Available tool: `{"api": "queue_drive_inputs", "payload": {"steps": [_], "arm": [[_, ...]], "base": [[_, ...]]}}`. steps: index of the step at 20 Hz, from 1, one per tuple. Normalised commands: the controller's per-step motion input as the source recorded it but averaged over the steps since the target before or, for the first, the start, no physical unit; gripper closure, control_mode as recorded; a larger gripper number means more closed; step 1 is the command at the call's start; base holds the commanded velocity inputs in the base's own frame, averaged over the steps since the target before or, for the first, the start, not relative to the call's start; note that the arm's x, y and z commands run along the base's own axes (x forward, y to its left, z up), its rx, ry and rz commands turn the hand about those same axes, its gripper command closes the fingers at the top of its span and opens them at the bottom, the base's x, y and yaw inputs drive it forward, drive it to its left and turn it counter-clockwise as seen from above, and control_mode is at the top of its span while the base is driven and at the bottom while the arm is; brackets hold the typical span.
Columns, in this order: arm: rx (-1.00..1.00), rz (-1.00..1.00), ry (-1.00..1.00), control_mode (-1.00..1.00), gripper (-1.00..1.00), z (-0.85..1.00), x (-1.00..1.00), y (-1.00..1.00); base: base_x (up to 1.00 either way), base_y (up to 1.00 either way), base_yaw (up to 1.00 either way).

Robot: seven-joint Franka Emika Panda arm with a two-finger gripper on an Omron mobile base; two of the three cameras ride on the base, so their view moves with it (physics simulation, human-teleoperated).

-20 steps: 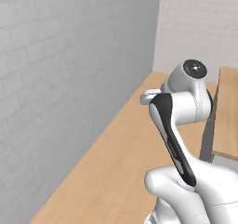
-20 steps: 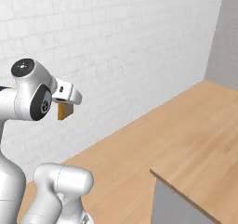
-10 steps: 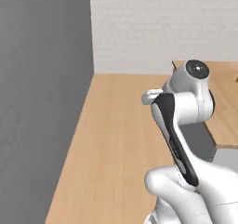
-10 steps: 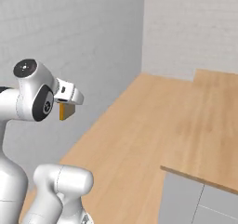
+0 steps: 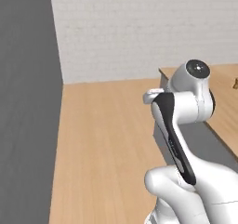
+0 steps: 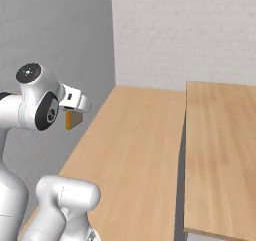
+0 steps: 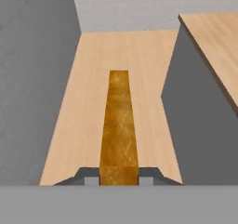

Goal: Start the toaster. Once the lever pops up, take the bread to the plate on the dining counter.

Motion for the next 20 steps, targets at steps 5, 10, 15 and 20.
{"api": "queue_drive_inputs", "payload": {"steps": [5, 10, 15, 20], "arm": [[0.00, 0.00, 0.00, 1.00, 1.00, 0.00, 0.00, 0.00], [0.00, 0.00, 0.00, 1.00, 1.00, 0.00, 0.00, 0.00], [0.00, 0.00, 0.00, 1.00, 1.00, 0.00, 0.00, 0.00], [0.00, 0.00, 0.00, 1.00, 1.00, 0.00, 0.00, 0.00]], "base": [[1.00, 0.45, -0.28], [1.00, 0.45, -0.28], [1.00, 0.32, -0.28], [1.00, 0.26, -0.28]]}}
